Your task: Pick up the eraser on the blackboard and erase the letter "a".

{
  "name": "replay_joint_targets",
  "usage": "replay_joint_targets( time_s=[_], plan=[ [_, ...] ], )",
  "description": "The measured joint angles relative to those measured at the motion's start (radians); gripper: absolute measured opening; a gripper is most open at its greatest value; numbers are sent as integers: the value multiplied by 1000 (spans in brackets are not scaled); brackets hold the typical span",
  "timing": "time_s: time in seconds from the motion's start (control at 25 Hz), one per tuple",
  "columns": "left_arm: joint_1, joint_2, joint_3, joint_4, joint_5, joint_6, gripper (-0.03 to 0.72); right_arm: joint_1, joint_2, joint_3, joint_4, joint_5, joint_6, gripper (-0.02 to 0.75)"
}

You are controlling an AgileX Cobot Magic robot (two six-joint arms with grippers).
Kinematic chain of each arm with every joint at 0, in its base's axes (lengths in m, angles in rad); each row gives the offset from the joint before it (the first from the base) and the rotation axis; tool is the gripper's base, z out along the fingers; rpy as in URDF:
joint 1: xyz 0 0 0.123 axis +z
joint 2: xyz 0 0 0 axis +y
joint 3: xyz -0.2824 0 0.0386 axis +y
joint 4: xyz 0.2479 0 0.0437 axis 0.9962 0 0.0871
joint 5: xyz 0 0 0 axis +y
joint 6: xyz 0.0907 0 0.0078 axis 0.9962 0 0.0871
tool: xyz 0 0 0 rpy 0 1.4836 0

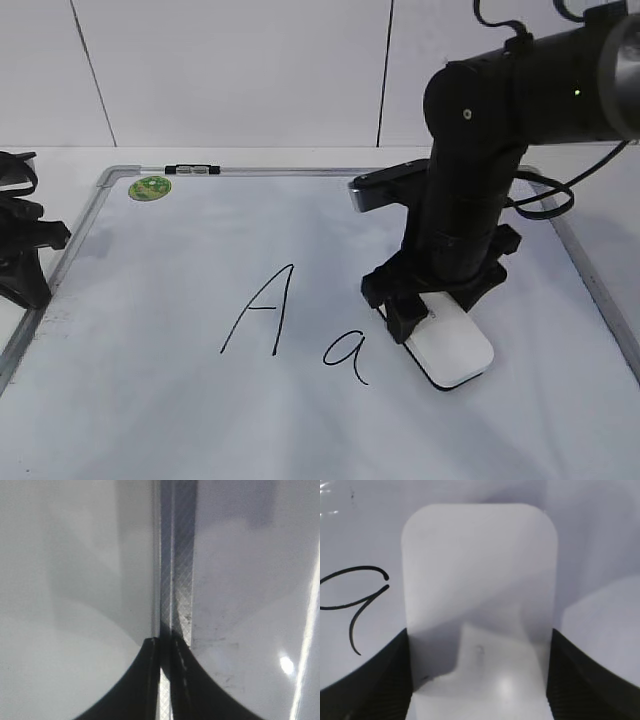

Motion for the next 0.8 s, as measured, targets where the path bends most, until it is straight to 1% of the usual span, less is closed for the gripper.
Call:
replay_joint_targets(
  time_s=[0.32, 0.8],
  plan=[
    [0, 0, 0, 0, 0, 0, 17, 34, 40, -11, -26, 10, 0, 559],
    [0, 1, 0, 0, 0, 0, 17, 123, 53, -20, -44, -6, 0, 559]
  ],
)
